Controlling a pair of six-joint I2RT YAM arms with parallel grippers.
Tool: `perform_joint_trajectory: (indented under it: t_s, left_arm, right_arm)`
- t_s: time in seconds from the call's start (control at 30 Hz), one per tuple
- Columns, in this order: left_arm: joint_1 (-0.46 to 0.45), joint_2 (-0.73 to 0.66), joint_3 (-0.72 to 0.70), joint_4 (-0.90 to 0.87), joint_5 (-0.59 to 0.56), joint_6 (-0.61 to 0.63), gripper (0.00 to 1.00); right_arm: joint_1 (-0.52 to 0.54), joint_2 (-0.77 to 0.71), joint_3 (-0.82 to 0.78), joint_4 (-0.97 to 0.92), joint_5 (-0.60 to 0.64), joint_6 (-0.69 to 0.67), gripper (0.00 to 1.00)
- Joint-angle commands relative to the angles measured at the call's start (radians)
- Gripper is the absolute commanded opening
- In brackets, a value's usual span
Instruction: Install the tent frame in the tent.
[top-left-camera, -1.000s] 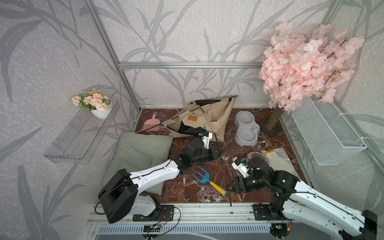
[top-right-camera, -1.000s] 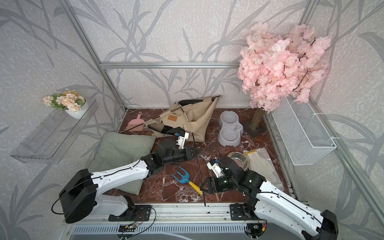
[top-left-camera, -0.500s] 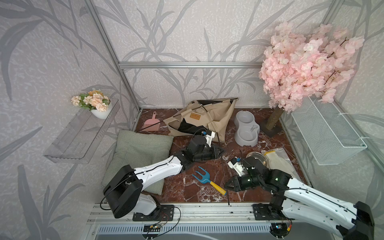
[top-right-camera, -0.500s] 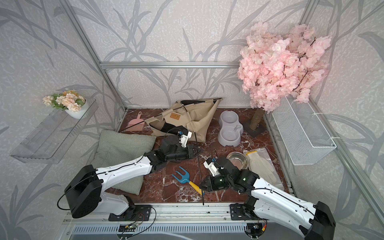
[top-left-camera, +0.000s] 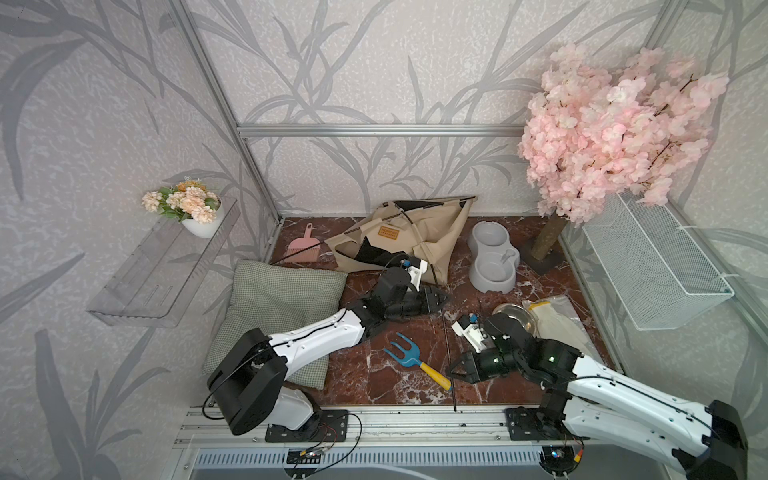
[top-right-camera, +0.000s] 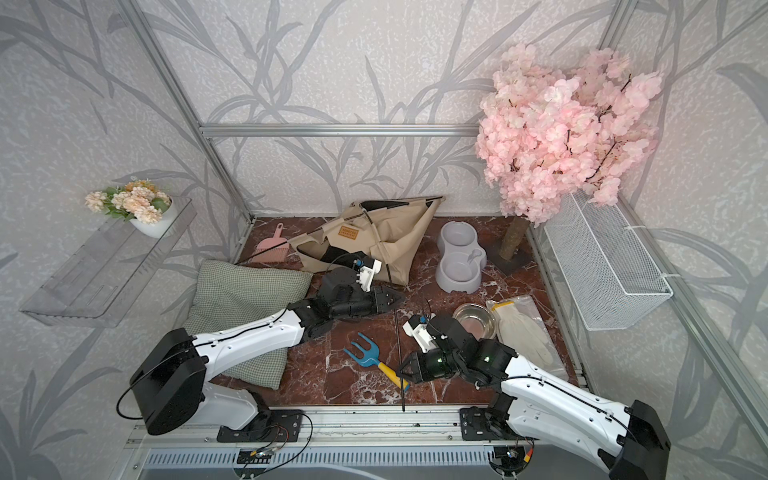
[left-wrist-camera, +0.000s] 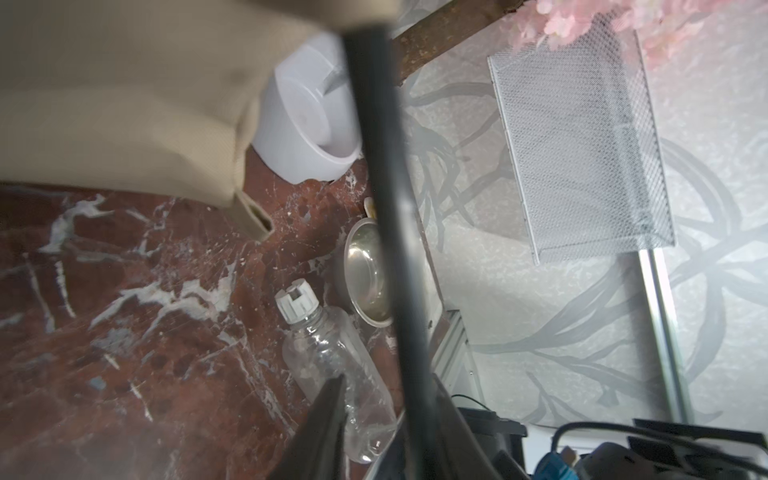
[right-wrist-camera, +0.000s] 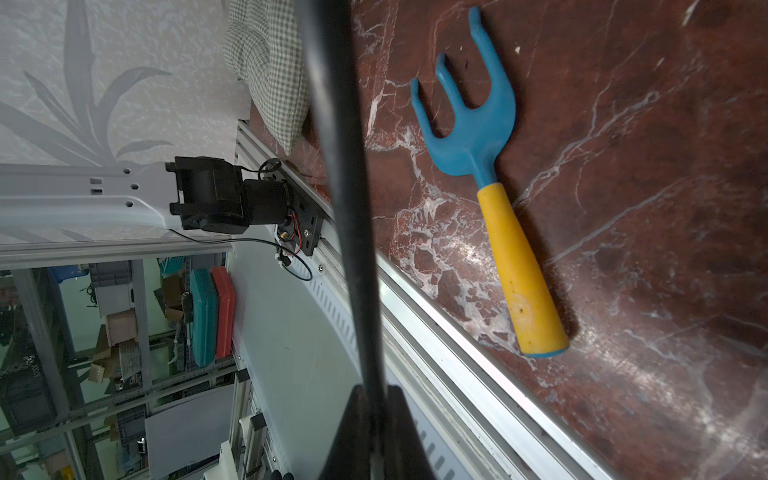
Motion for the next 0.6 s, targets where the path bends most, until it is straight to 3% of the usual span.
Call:
perform_joint_trajectory:
  t_s: [0.0,0.1,0.37,0.43,0.57]
  left_arm:
    - [0.002,-0.075,-0.050,-0.013,0.030,0.016,0.46]
    - [-0.028,-0.130,-0.103,-0.019,0.029,0.015,0.51]
    - [-0.130,-0.192,-0.156,0.072,-0.011,0.016,0.51]
    - [-0.135,-0.182,-0.145,0.063,-0.018,0.030,0.47]
    - [-0.132,-0.172,-0.135,0.082,-0.043,0.031,0.25]
  right_arm:
    - [-0.003,-0.007,0.017,0.045,0.029,0.000,0.00]
    - [-0.003,-0.001,0.030,0.049,0.030,-0.013,0.00]
    - [-0.004,0.024,0.048,0.100,0.032,-0.017,0.00]
    - [-0.004,0.038,0.060,0.111,0.026,-0.020,0.00]
    - [-0.004,0.044,0.074,0.118,0.017,-0.006,0.00]
